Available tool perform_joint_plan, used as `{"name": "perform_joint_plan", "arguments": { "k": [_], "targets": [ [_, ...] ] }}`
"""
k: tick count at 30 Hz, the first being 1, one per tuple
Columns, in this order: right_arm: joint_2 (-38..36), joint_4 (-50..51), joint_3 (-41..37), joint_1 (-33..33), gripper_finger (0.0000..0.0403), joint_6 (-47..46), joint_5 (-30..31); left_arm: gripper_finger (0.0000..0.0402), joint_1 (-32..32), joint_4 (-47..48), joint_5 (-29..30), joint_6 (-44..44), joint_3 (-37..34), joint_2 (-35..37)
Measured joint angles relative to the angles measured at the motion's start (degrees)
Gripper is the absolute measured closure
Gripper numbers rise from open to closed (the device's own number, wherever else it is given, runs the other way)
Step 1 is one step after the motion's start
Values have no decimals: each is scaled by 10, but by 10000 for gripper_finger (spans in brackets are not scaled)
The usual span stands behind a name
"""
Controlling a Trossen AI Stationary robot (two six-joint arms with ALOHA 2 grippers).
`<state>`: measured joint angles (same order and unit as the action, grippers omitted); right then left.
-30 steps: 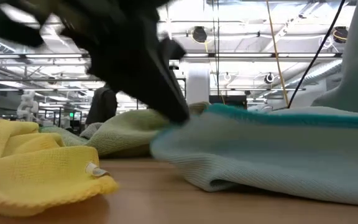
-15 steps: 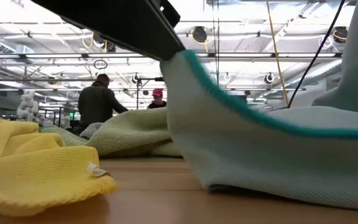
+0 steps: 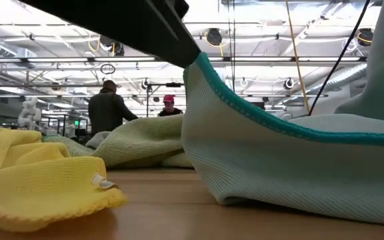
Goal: Fold microfiber towels
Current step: Fold the blue towel
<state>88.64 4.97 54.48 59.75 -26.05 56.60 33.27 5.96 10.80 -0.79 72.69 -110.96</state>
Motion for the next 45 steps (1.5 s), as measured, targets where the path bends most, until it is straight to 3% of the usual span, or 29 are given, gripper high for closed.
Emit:
{"name": "perform_joint_plan", "arguments": {
  "k": [9,17,21,27,32,37,45],
  "targets": [
    [0,0,0,0,393,1,0,220,-7,-8,16,43,0,-26],
    [0,0,0,0,392,-1,0,227,-10,-49,9,139,0,-38],
    [0,0,0,0,392,-1,0,275,-10,-45,8,155,0,-38],
    [0,0,0,0,392,-1,-2,386,-10,-41,8,176,0,-38],
    [0,-13,0,0,392,-6,7,391,0,-45,15,148,8,-9],
    [0,-89,0,-1,392,80,55,395,35,-51,109,131,24,51],
    [-31,-286,0,-1,392,334,98,396,104,-79,421,161,25,159]
  ]
}}
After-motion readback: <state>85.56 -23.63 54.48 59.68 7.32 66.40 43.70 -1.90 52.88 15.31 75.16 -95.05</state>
